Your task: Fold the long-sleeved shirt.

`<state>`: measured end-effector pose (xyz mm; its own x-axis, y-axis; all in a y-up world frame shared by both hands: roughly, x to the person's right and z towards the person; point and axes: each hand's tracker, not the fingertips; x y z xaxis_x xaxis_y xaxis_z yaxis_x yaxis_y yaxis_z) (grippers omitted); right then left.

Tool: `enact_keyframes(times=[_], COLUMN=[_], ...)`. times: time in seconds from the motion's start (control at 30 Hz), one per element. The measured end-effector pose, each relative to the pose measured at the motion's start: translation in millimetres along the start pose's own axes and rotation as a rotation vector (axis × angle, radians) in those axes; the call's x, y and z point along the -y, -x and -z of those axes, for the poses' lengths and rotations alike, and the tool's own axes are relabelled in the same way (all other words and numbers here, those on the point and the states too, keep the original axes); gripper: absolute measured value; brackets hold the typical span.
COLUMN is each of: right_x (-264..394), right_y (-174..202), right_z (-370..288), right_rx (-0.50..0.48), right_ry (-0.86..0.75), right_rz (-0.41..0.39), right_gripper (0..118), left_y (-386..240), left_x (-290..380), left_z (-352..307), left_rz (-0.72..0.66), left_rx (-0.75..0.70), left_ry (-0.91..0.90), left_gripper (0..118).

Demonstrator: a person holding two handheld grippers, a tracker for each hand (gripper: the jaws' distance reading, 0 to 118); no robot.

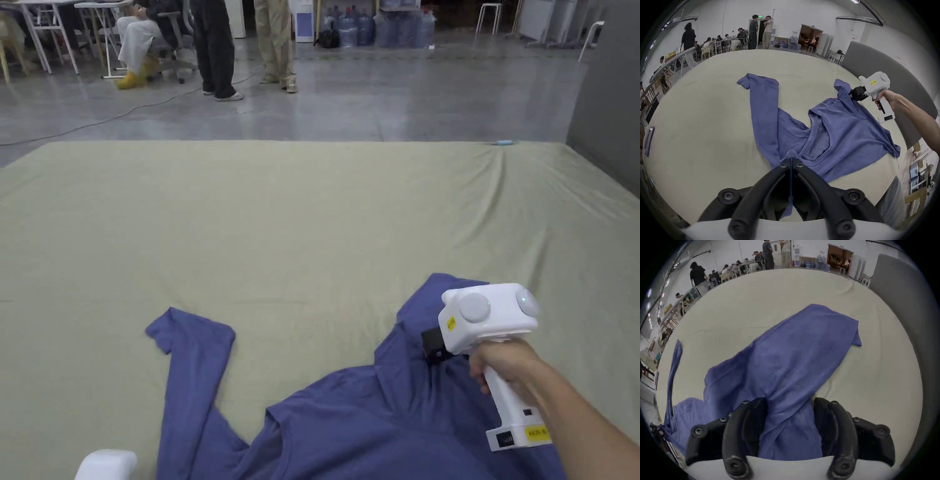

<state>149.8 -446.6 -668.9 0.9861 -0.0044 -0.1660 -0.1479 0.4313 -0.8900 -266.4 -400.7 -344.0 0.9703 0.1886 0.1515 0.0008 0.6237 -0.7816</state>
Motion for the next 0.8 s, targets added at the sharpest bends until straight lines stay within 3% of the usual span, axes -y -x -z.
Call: enact_keyframes(times=[0.03,0.07,0.1,0.2,0.33,0.47,0.8], right_x=[-2,-4,-3,7,17,14,-37], right_y=[2,5,9,18,6,-11,-57], right_z=[-5,-12,-16,-35,-80,-147,-326], right_rx=[-0.006,-0.008,0.014,0.080,-0.019,-0.081,-0.030], right_ry=[0.010,0.009,0.002,-0.036,-0.170,-0.307,-0.606], right_rz=[0.002,-0.006,-0.027,-0.144,-0.048,-0.036,0.015], right_gripper=[39,12,2,2,2,2,2], left_y=[1,2,2,5,5,4,-13], left_x=[1,2,1,2,-1,-28,-202], left_z=[0,0,1,-3,-19,-41,-108], left_rz=[-0.001,-0.006,-0.008,-0.012,-0.023,-0.004,0.001], left_rx=[0.000,-0.002,-0.002,-0.003,0.008,0.018,0.005], left_ry=[0.000,-0.001,-0.002,-0.014,-0.066,-0.161,-0.528], left_gripper=[0,0,0,0,0,0,0])
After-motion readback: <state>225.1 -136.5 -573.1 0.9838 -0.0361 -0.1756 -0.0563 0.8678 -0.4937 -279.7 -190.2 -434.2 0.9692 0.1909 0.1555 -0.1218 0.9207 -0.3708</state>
